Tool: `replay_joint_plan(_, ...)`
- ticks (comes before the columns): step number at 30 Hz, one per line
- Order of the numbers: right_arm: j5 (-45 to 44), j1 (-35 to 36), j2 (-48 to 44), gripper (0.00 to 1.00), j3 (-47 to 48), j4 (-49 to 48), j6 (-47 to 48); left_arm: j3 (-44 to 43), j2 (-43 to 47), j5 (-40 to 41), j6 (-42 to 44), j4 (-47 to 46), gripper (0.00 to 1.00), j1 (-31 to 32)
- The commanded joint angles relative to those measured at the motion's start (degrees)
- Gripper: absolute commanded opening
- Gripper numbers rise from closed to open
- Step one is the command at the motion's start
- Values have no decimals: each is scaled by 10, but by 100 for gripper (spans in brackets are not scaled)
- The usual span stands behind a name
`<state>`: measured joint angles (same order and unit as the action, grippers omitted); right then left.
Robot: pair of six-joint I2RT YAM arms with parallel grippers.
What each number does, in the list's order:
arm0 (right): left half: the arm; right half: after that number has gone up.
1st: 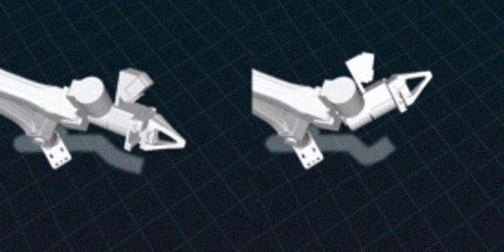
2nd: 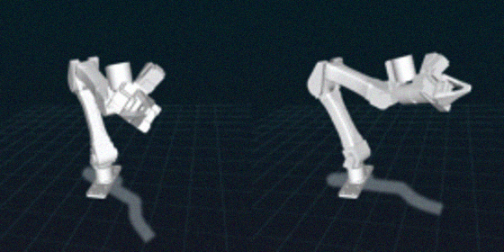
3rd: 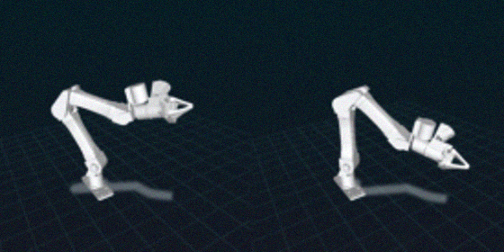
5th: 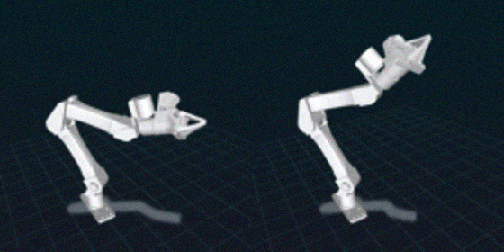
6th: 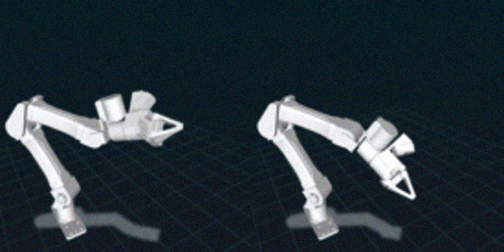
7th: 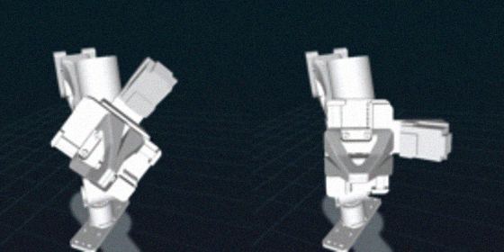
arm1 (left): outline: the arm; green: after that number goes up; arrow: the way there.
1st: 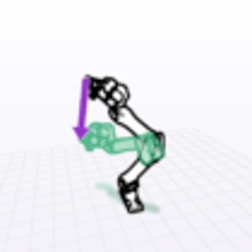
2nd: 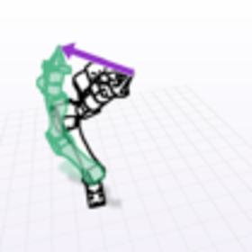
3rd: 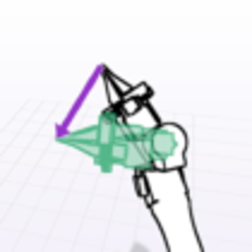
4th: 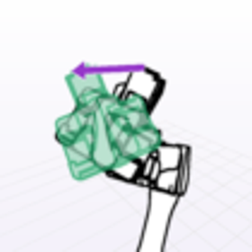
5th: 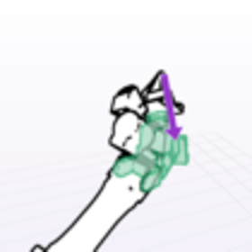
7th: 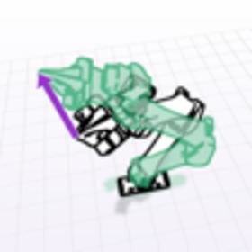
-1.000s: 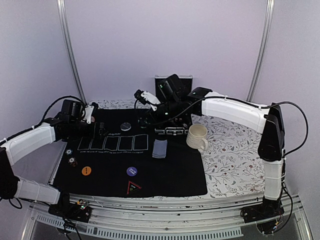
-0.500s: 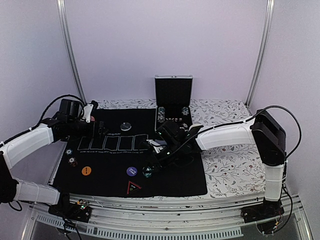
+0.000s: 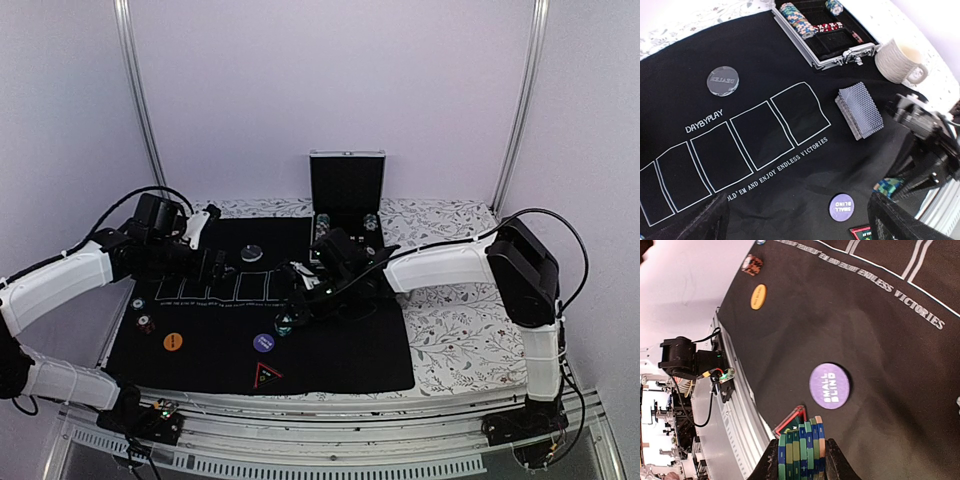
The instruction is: Distribute texas hold em gaming equipment
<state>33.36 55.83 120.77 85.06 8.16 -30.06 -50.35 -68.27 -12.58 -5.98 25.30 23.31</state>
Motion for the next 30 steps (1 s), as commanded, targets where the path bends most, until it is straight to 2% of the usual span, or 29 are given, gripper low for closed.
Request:
replay_joint_plan(1,-8,-4,20,1,16,20,-5,-14,-1,6,6,23,98,24)
replay_joint_plan(22,18,-7,66,2,22,26,-6,7,8,42,-9,37,98,95)
replay_joint_plan(30,8,-23,60,9,10,28,-13,43,44,14,-45,-37,98,149)
